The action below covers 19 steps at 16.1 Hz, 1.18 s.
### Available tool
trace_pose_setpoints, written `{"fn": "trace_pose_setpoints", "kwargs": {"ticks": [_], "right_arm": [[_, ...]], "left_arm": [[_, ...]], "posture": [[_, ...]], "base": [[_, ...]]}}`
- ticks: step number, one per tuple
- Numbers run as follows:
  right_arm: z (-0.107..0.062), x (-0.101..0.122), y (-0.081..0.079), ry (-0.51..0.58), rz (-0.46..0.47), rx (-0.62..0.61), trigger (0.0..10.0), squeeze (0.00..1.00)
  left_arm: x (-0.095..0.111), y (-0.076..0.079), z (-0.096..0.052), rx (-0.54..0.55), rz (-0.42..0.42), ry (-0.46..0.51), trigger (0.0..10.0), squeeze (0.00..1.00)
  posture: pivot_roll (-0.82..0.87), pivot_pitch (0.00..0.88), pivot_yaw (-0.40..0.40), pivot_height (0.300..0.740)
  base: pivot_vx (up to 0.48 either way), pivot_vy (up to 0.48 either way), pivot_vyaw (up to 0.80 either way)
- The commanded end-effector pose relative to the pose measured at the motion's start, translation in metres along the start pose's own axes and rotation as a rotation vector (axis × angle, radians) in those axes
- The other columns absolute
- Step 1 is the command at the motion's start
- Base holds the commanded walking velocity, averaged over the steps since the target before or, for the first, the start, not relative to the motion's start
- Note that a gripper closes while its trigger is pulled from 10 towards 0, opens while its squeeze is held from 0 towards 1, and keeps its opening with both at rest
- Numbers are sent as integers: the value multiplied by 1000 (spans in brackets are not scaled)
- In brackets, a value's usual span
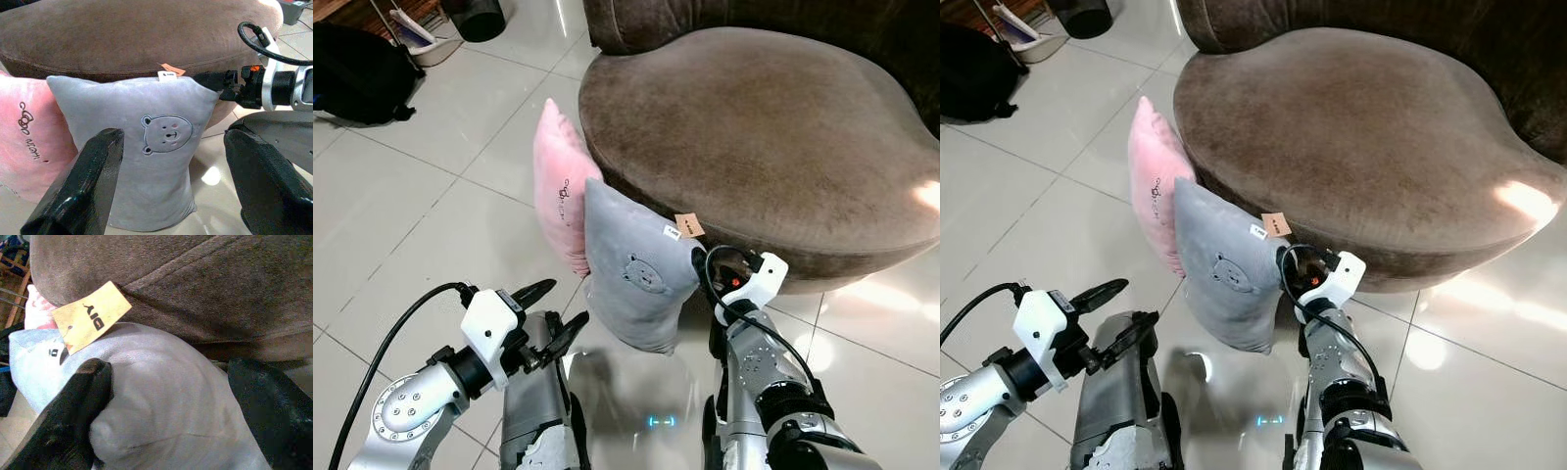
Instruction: Move the pillow to the sofa from floor
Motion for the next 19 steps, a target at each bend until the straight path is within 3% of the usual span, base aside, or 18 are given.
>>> {"fn": "trace_pose_setpoints", "kwargs": {"ticks": [1,7,10,14,15,18,19], "right_arm": [[-2,-8,0,-15,22,-2,0,0],[-2,-8,-2,-8,31,13,0,0],[-2,-7,-2,-8,35,15,0,0],[-2,-8,-2,-7,41,20,0,0],[-2,-9,-3,-8,44,25,0,0],[-3,-10,-3,-11,46,34,0,0],[-3,-10,-4,-12,46,36,0,0]], "left_arm": [[-2,-1,-3,13,6,-16,10000,0],[15,9,20,-7,16,4,10000,0],[31,19,20,-14,23,22,10000,0],[36,26,23,-14,19,19,10000,0],[35,37,33,-21,12,17,10000,0],[41,99,79,-57,-13,38,10000,0],[45,112,87,-63,-16,43,10000,0]], "posture": [[139,259,90,485],[138,252,88,485],[139,256,88,485],[140,256,88,485],[139,257,89,485],[138,255,87,485],[137,255,87,485]], "base": [[0,0,0],[0,0,0],[0,0,0],[0,0,0],[0,0,0],[0,0,0],[0,0,0]]}}
Point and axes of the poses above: a point about 5 cm out from each wrist's last joint towards the gripper, its own z axis pointing out of the wrist towards the gripper, its own x axis along the axis of the wrist's last joint, y = z × x, the point moved 4 cm from there along z, pointing out of the wrist towards the gripper, and after that the axes turned 11 degrees about -z, right-handed, at the moved point
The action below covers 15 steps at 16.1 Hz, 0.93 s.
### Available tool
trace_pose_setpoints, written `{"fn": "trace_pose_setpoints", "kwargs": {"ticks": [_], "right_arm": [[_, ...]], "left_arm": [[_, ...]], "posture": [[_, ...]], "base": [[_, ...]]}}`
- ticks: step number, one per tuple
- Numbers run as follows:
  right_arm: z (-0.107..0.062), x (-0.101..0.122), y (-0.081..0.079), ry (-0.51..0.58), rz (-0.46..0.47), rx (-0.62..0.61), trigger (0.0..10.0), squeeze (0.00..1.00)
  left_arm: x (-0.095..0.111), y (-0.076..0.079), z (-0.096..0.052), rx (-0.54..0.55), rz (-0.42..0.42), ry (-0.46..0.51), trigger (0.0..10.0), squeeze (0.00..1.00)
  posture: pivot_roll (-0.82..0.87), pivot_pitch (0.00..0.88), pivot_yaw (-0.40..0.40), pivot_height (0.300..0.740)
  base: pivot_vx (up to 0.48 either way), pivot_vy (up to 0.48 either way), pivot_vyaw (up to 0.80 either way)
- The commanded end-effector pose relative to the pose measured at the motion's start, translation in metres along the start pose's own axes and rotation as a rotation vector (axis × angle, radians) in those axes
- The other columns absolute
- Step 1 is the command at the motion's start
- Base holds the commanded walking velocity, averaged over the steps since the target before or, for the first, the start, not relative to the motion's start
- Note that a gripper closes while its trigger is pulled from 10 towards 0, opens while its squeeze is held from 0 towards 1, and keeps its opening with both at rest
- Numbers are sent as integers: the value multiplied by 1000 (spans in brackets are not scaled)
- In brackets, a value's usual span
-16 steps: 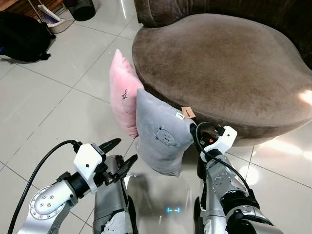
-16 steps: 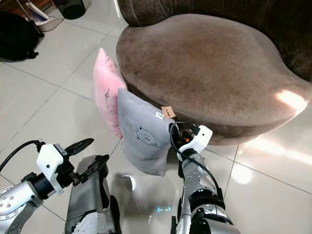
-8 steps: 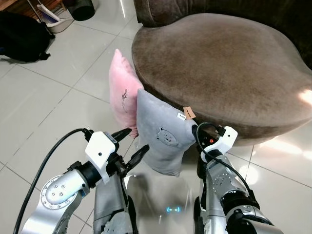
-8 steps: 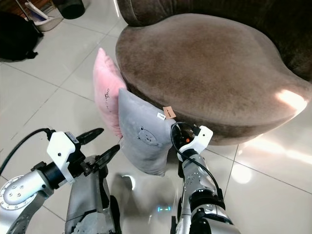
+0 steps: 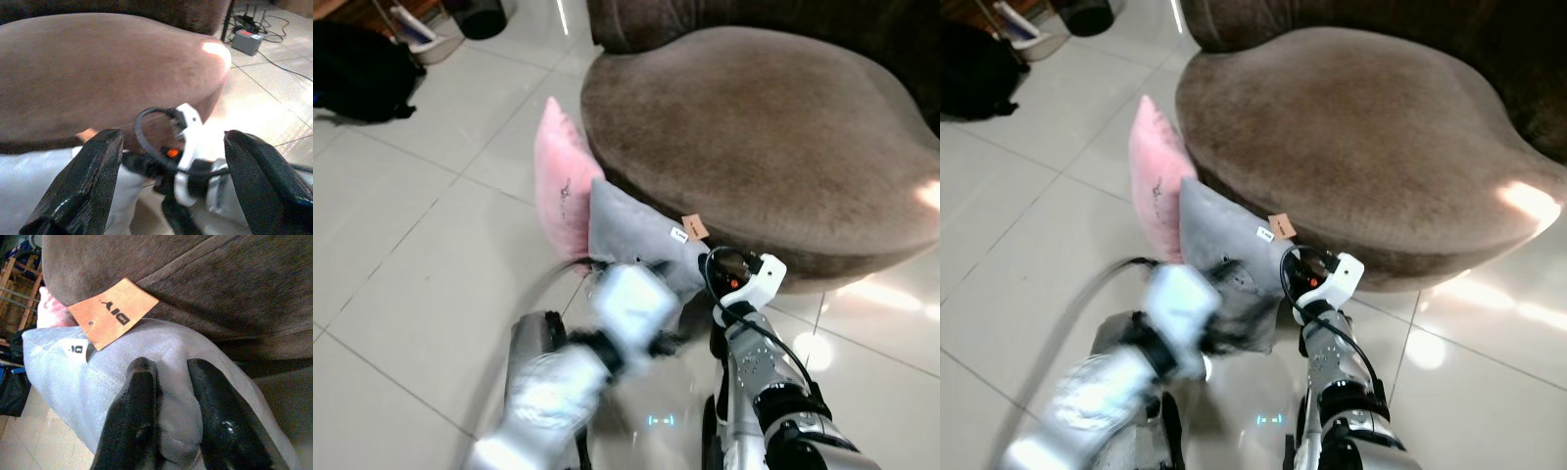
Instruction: Move the pillow to the sofa from floor
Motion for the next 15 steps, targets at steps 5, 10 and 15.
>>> {"fn": "trace_pose_setpoints", "kwargs": {"ticks": [5,10,15], "right_arm": [[-1,-8,-3,-24,18,20,0,0],[3,-7,-10,-48,-11,70,0,0],[12,4,-21,-38,-31,117,0,0]], "left_arm": [[0,-17,-18,95,34,-39,10000,0],[3,-45,-8,234,30,3,10000,0],[1,-61,4,295,44,5,10000,0]], "posture": [[131,240,78,485],[110,157,25,485],[96,102,1,485]], "base": [[0,0,0],[0,0,0],[0,0,0]]}}
Point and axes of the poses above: a point about 5 cm out from each wrist's last joint towards the gripper, its own z axis pointing out of the wrist towards the gripper, its own x axis along the axis of the wrist's last joint, y = z × x, the point moved 4 cm from there along z, pointing out of the wrist towards the gripper, and after that the axes turned 11 degrees about -z, right-handed, at the moved point
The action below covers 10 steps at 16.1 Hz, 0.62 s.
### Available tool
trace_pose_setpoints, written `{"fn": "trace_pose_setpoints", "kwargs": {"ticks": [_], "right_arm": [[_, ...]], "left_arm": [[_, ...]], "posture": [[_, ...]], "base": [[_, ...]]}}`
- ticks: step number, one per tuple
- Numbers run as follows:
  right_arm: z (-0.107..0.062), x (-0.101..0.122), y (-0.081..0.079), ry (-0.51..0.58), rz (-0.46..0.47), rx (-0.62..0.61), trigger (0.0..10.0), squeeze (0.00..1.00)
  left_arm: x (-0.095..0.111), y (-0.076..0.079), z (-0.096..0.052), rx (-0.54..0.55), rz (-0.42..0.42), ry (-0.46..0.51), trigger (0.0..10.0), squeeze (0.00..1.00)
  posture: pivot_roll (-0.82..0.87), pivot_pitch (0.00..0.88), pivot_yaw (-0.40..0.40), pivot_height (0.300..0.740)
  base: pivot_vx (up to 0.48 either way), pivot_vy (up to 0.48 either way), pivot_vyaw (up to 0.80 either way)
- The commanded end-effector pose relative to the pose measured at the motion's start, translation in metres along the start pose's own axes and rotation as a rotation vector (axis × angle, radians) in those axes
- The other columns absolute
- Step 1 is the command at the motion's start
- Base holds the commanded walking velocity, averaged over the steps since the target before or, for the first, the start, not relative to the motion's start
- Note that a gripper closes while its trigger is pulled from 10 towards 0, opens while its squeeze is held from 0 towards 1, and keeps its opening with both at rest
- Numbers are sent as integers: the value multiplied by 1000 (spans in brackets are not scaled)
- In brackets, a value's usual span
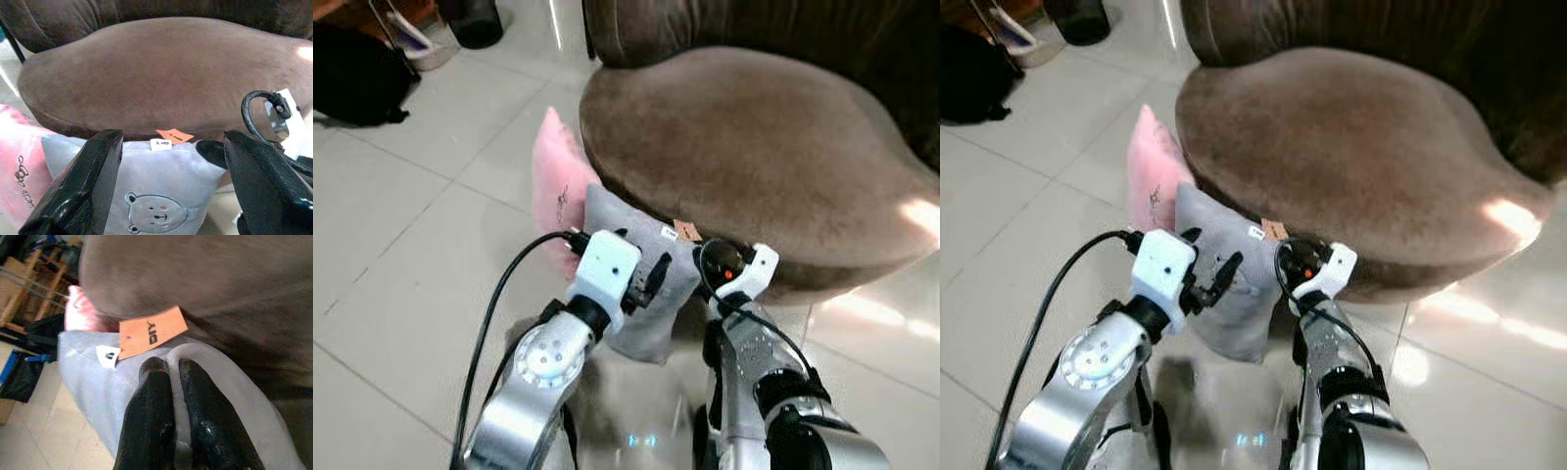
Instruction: Move the pillow to the sofa from floor
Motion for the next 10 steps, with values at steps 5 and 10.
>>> {"fn": "trace_pose_setpoints", "kwargs": {"ticks": [5,10], "right_arm": [[4,15,-32,47,9,165,0,0],[-4,77,-73,220,70,297,0,0]], "left_arm": [[2,-33,8,-1,-14,16,10000,0],[-17,-78,-31,-15,-61,45,10000,0]], "posture": [[74,64,-4,485],[29,46,3,485]], "base": [[0,0,0],[0,0,0]]}}
Point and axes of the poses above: a point about 5 cm out from each wrist's last joint towards the gripper, its own z axis pointing out of the wrist towards the gripper, its own x axis along the axis of the wrist's last joint, y = z × x, the point moved 4 cm from there along z, pointing out of the wrist towards the gripper, and after that the axes turned 11 degrees about -z, right-handed, at the moved point
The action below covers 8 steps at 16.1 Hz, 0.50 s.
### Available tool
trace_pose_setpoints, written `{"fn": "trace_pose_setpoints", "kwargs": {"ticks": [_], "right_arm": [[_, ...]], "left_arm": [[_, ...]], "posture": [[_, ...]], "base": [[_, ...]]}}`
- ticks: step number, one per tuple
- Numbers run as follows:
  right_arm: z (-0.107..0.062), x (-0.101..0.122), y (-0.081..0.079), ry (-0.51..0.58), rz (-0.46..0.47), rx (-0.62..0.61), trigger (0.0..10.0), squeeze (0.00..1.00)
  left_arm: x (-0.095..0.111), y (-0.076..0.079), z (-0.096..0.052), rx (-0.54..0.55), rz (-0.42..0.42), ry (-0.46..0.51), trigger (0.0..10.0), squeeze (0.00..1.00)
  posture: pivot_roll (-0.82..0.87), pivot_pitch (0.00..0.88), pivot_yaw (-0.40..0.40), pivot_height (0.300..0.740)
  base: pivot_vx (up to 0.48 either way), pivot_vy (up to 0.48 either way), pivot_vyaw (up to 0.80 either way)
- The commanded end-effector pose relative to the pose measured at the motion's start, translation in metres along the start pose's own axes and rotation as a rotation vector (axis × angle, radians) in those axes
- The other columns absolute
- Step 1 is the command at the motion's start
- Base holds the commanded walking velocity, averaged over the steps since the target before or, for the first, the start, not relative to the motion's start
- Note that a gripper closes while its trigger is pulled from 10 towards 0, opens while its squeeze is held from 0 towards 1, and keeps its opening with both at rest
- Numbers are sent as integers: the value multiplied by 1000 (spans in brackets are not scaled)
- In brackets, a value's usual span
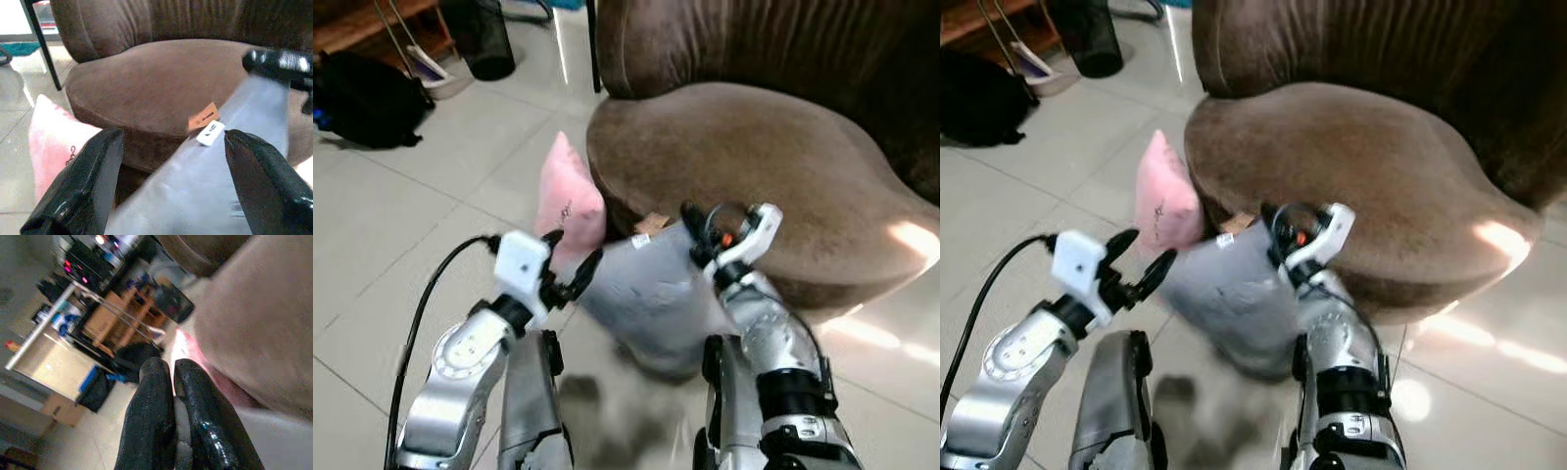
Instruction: Move the pillow to the sofa from floor
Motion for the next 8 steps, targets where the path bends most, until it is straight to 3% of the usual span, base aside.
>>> {"fn": "trace_pose_setpoints", "kwargs": {"ticks": [1,2,3,4,8], "right_arm": [[9,46,-19,149,10,16,0,0],[10,63,-24,201,17,3,0,0],[13,99,-27,304,29,-39,0,0],[12,117,-26,349,28,-70,0,0],[6,153,-16,444,-50,-194,0,0]], "left_arm": [[2,4,2,-54,-14,35,10000,0],[3,5,3,-66,-15,49,10000,0],[5,4,6,-62,-9,72,10000,0],[7,2,9,-50,-4,91,10000,0],[18,4,16,-54,16,136,10000,0]], "posture": [[15,34,3,485],[13,33,2,485],[8,27,-1,485],[9,25,-4,485],[6,2,-2,485]], "base": [[0,0,0],[0,0,0],[0,0,0],[0,0,0],[0,0,0]]}}
Point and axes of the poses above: a point about 5 cm out from each wrist's last joint towards the gripper, its own z axis pointing out of the wrist towards the gripper, its own x axis along the axis of the wrist's last joint, y = z × x, the point moved 4 cm from there along z, pointing out of the wrist towards the gripper, and after that the axes turned 11 degrees about -z, right-handed, at the moved point
